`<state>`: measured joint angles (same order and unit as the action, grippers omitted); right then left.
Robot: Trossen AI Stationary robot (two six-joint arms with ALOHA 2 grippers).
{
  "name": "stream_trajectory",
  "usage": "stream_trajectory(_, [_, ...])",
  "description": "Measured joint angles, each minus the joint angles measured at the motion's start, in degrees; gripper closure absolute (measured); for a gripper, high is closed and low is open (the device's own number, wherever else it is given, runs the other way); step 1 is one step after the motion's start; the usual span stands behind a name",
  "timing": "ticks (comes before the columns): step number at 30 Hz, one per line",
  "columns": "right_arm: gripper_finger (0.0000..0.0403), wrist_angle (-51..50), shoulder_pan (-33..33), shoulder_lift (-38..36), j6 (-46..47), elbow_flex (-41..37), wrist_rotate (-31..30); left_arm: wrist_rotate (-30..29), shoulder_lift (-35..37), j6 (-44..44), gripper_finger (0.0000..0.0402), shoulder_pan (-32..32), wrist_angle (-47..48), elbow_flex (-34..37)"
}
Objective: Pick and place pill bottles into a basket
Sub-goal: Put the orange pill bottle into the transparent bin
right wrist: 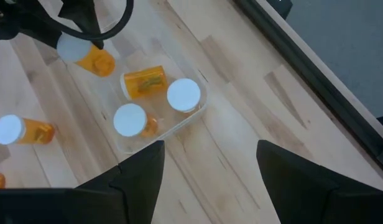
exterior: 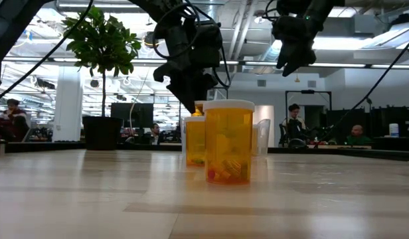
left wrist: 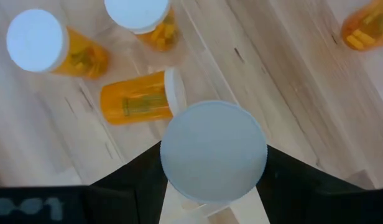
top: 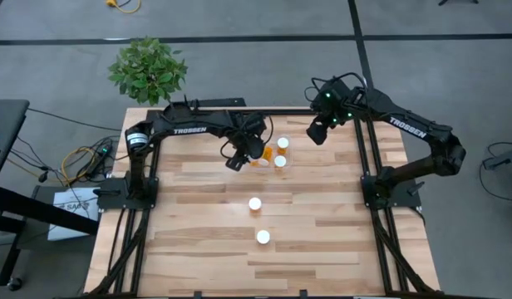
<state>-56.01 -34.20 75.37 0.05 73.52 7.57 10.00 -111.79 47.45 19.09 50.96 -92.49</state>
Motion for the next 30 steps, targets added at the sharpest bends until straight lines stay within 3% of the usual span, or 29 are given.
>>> stream_trajectory(17, [0.0153,0.0,0.0,0.0,0.0,0.0,0.0,0.0,0.0,-0.3,0.0201,0.1,1.1,0.0])
stream_trajectory(30, [0.0153,-0.1,0.0,0.0,0.3,0.0,0.0,-0.2,0.0,-1.6,0.0145,0.0,1.2,0.0])
